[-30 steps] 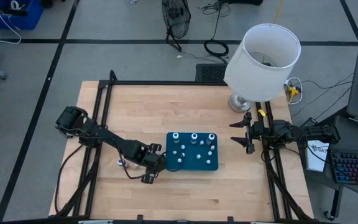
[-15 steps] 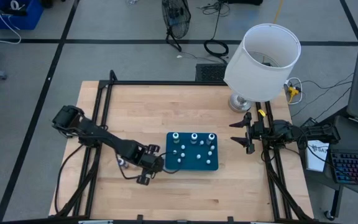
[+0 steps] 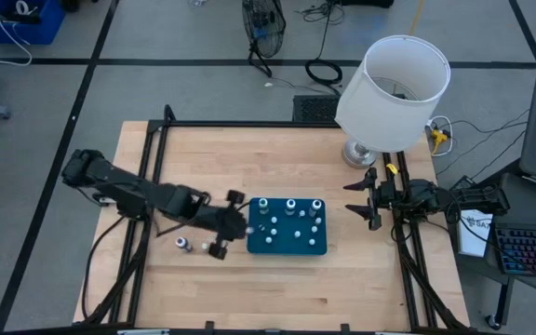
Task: Pick & Place food coloring
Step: Put the small orange food coloring bottle into the blue bin
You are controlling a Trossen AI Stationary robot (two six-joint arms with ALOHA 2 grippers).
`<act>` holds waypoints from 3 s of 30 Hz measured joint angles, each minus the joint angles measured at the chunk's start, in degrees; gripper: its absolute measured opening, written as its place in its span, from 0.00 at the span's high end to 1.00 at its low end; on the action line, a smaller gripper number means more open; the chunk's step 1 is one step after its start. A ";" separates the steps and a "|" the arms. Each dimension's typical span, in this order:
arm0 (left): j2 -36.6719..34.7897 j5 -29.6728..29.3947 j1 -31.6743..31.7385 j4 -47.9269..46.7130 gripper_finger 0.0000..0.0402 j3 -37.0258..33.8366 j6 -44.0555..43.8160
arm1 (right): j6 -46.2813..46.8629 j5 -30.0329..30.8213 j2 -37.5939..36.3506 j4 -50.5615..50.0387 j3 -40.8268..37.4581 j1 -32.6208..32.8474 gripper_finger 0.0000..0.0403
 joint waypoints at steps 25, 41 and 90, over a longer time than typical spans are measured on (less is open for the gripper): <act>15.48 9.50 14.38 5.90 0.87 -2.81 6.55 | 0.00 0.00 0.04 -0.17 0.00 -0.01 0.35; 15.44 14.92 15.44 10.71 0.87 -6.62 4.96 | 0.00 0.00 0.04 -0.17 0.00 0.01 0.35; 22.53 13.37 15.38 8.52 0.87 -0.85 2.40 | 0.00 0.00 0.03 -0.17 0.00 0.01 0.35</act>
